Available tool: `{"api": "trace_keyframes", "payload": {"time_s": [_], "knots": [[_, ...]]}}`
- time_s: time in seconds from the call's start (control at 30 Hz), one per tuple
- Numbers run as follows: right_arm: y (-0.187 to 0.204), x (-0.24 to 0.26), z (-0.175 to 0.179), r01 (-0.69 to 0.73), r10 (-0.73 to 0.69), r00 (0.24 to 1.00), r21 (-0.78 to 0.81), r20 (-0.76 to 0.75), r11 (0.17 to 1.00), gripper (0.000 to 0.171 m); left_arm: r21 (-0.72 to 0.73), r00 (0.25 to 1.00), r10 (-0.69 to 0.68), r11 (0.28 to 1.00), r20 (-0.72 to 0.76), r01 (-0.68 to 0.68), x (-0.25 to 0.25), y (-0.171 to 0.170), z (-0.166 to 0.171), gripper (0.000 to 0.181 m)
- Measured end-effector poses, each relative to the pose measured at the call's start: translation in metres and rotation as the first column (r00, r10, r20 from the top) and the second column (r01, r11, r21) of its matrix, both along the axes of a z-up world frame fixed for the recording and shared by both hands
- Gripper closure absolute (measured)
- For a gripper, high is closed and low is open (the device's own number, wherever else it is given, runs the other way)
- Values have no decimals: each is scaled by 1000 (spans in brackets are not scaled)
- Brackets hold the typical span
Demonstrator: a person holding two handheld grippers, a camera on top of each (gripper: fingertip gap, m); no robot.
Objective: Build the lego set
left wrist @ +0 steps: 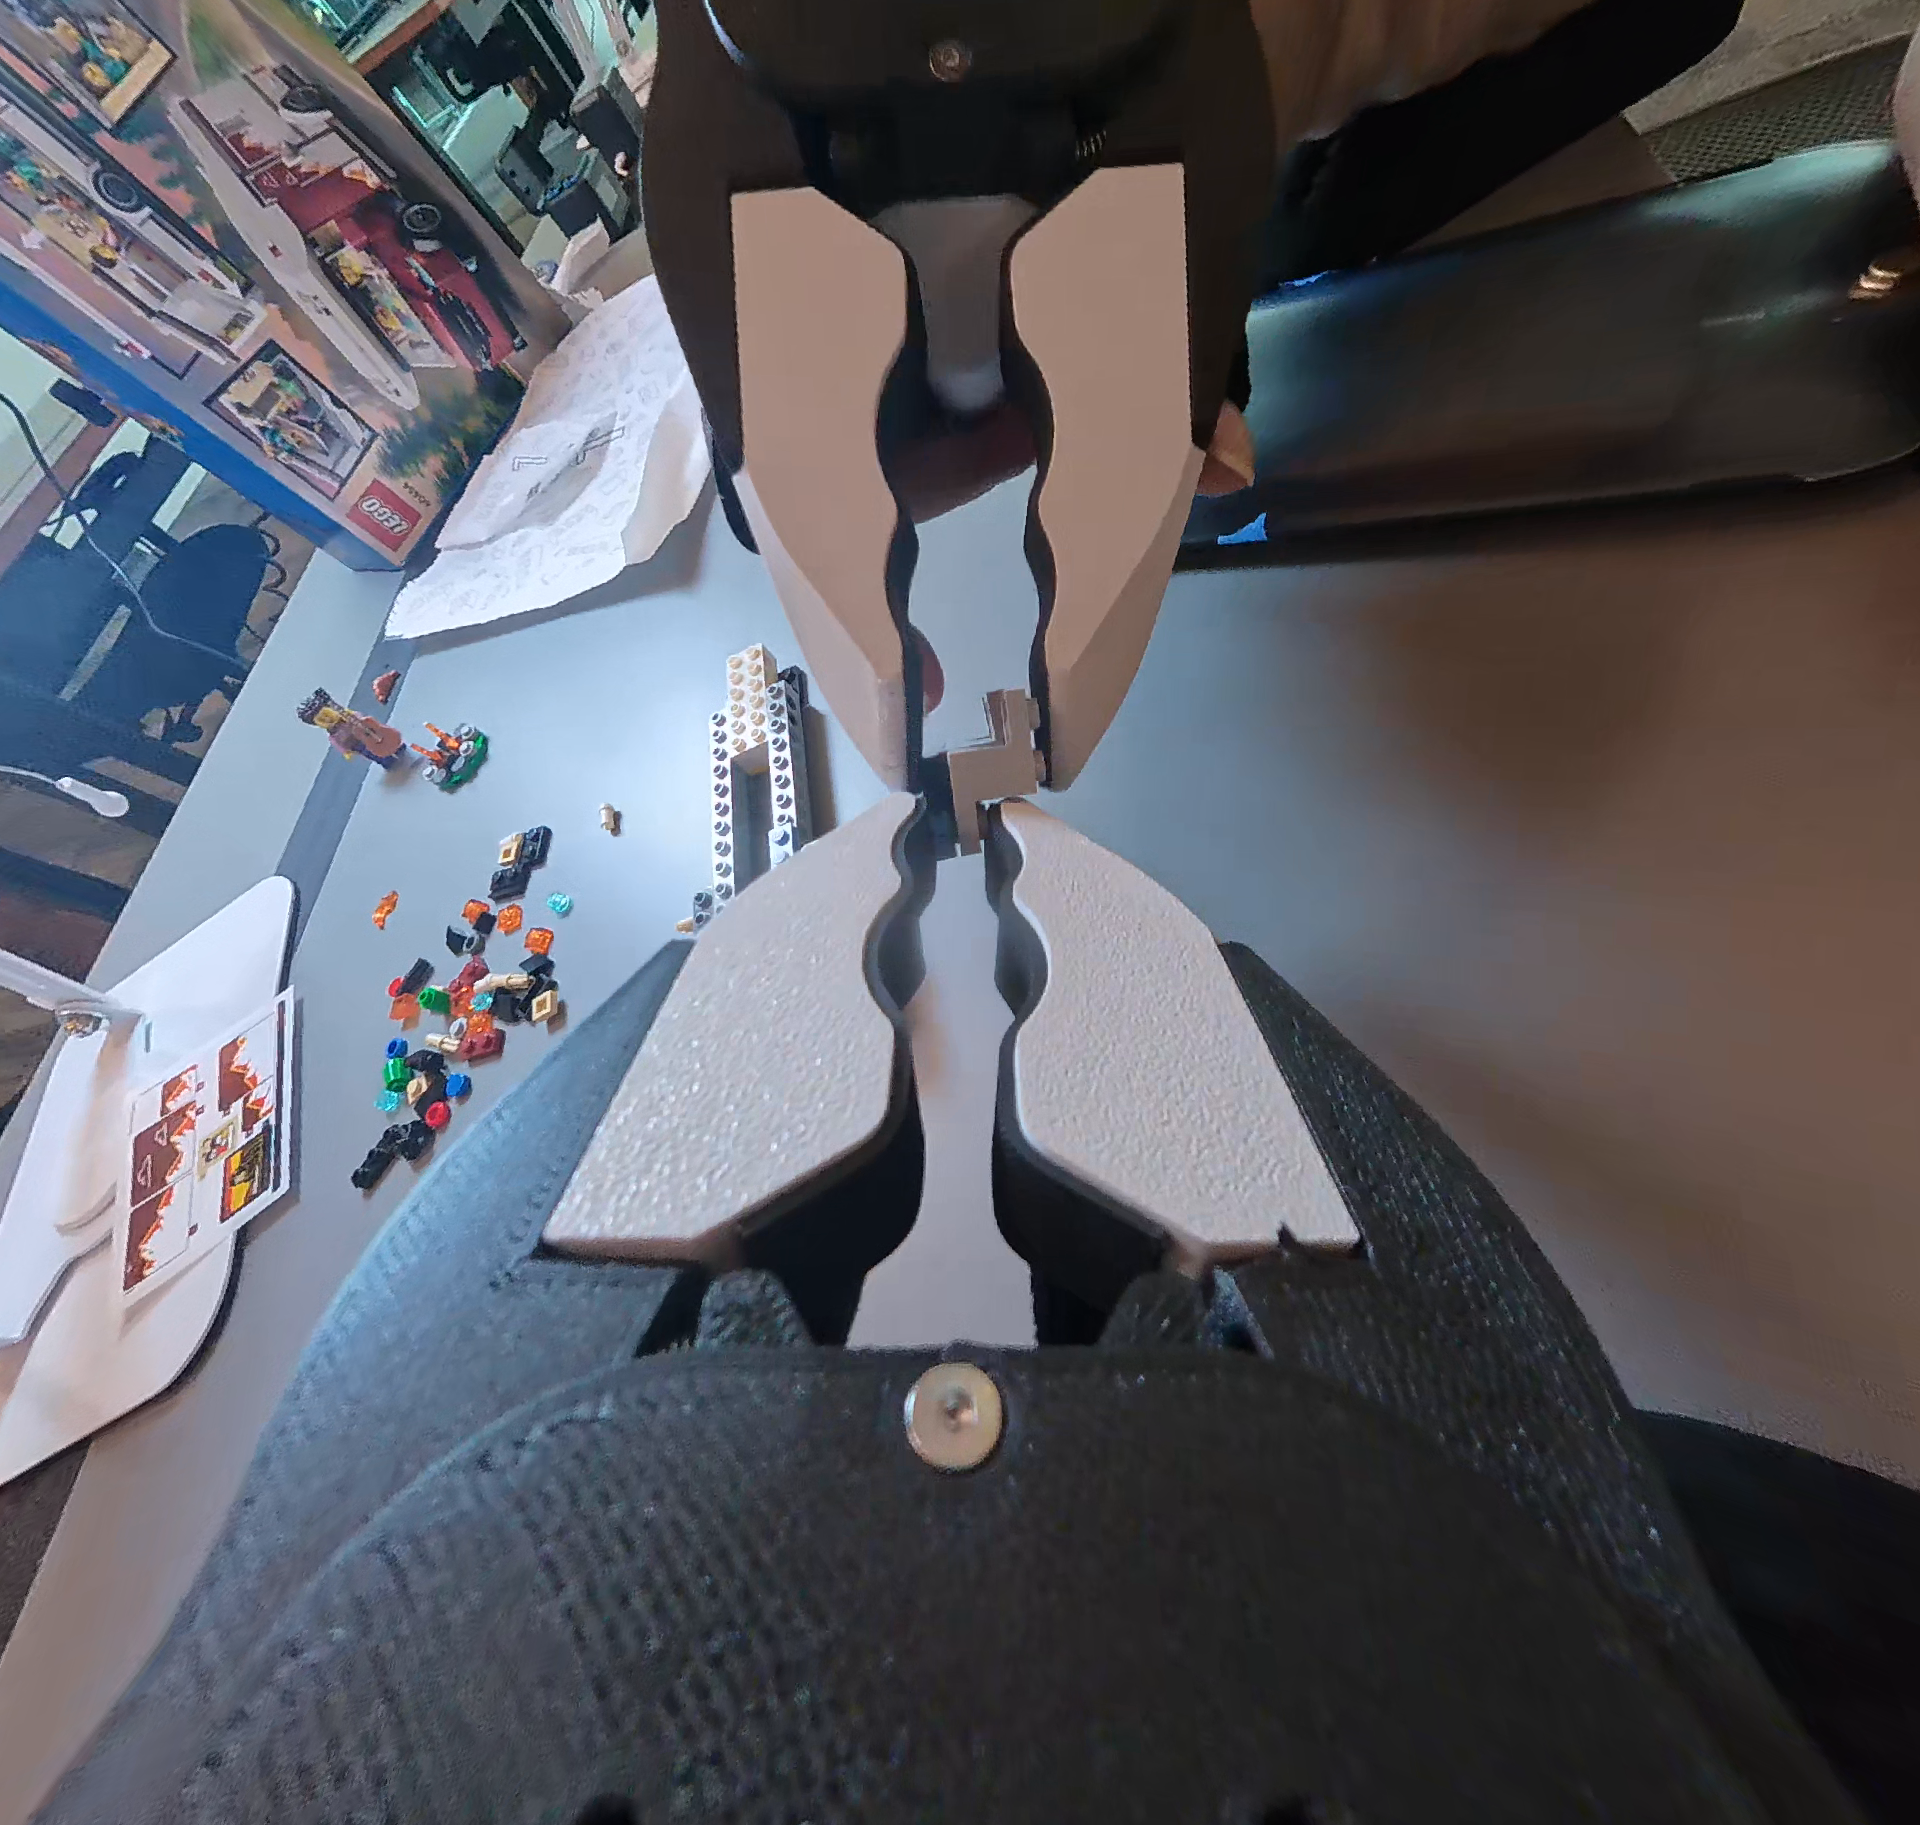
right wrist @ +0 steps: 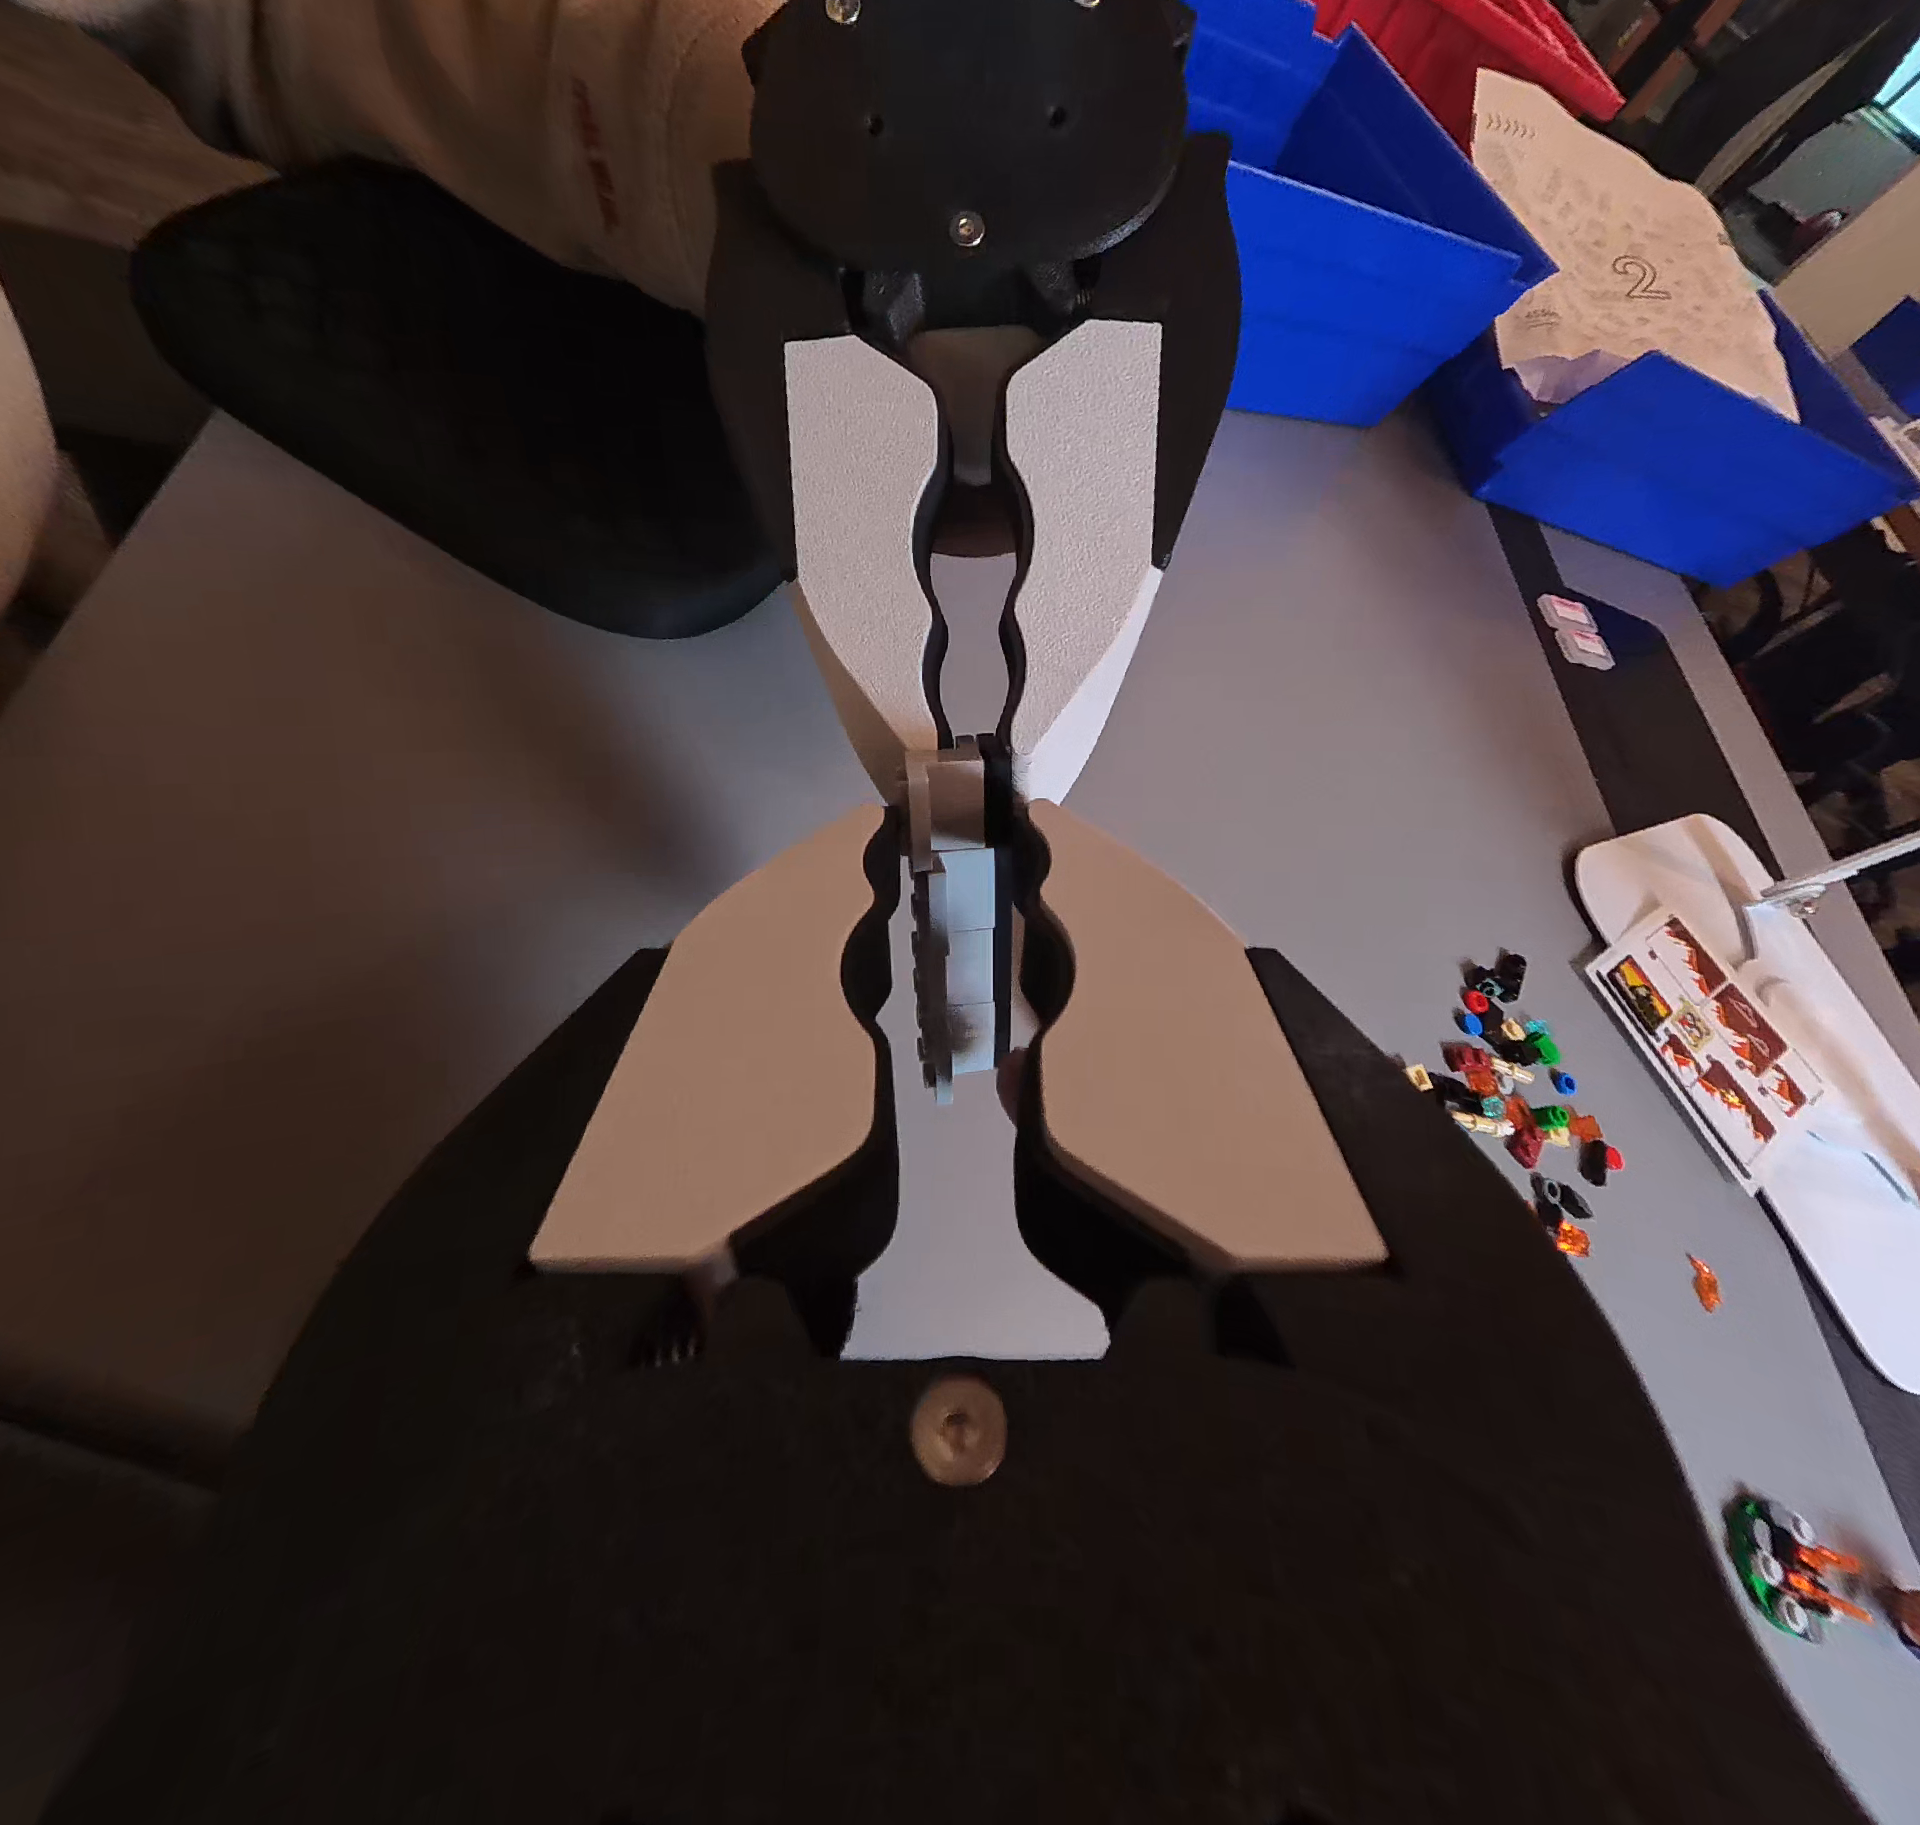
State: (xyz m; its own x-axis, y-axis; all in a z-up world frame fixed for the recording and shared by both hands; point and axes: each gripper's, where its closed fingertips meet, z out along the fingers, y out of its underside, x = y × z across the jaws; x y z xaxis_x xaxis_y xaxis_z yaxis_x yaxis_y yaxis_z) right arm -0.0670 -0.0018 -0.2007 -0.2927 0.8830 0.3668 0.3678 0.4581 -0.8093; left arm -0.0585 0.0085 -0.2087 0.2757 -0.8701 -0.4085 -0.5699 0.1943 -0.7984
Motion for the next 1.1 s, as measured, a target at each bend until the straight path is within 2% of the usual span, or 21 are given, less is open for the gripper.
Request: {"api": "trace_keyframes", "payload": {"time_s": [0.47,0.63,0.93,1.1], "knots": [[3,-4,-9,25,-26,1000,78,8,997,153,-17,999,13,1000,-39,-13,-5,2,-8,172],[3,-3,-8,46,-47,998,15,39,999,153,-37,1000,13,999,-11,-13,-3,3,-9,172],[0,-4,-3,31,-31,999,25,-12,999,153,-40,1000,0,999,5,0,-2,0,-6,172],[8,-3,-4,61,-60,998,48,-16,997,153,-14,996,0,1000,88,1,-3,4,2,171]]}}
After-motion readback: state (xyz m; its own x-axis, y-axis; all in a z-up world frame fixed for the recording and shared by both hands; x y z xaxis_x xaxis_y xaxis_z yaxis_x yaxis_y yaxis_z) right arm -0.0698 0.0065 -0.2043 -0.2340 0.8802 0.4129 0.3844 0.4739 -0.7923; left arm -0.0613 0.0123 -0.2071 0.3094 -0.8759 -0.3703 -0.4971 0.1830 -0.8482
